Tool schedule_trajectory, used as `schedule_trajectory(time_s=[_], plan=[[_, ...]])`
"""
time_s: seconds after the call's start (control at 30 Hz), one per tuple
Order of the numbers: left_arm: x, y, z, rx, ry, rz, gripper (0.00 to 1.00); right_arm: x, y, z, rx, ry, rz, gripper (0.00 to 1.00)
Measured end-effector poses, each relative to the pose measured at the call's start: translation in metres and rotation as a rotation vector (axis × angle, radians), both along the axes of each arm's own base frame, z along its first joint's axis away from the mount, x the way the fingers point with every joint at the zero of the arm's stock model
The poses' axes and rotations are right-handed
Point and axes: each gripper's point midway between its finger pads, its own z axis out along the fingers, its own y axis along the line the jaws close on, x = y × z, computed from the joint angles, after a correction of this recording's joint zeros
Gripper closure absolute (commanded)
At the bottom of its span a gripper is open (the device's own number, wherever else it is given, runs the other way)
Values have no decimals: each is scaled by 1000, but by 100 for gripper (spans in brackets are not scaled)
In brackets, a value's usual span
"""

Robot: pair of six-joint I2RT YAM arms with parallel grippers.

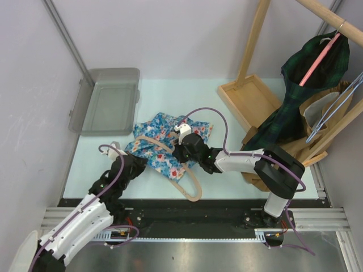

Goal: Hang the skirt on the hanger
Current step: Place skirt on hanger

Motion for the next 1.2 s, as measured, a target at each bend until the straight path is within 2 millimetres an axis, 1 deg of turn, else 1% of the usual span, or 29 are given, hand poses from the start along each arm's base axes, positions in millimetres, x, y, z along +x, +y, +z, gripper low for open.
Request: schedule_trajectory(time_s=[0.07, 0.13, 0.2, 0.27, 0.33, 0.5, 0.6, 0.8, 0.9, 0.97, 1.13, 1.2], plan=[[1, -2, 23, -15, -30, -7, 100, 1, 0, -2, -5, -3, -2, 100], [1, -2, 39, -26, -52, -9, 100, 1, 1, -2, -8, -8, -2, 100], [-2, 0, 50, -32, -63, -9, 100, 1, 1, -2, -10, -13, -4, 100], [-6, 3, 54, -30, -63, -10, 100, 2, 1, -1, -12, -21, -6, 100], [-10, 5, 55, -23, -58, -12, 100, 3, 1, -1, -15, -27, -7, 100], [-21, 10, 43, 2, -7, -22, 100, 4, 0, -1, -26, -41, -4, 100], [-30, 14, 41, 3, 4, -26, 100, 5, -1, 2, -35, -60, 0, 100], [-44, 26, 48, -4, -13, -11, 100, 11, -7, 4, -62, -94, -1, 100], [-47, 28, 54, -3, -12, -10, 100, 15, -10, 4, -73, -105, -5, 100], [-47, 28, 55, 0, -7, -10, 100, 16, -11, 5, -75, -110, -7, 100], [-50, 27, 49, 5, 14, -19, 100, 18, -14, 16, -78, -141, -9, 100], [-52, 25, 41, 3, 28, -33, 100, 20, -17, 23, -87, -162, -13, 100]])
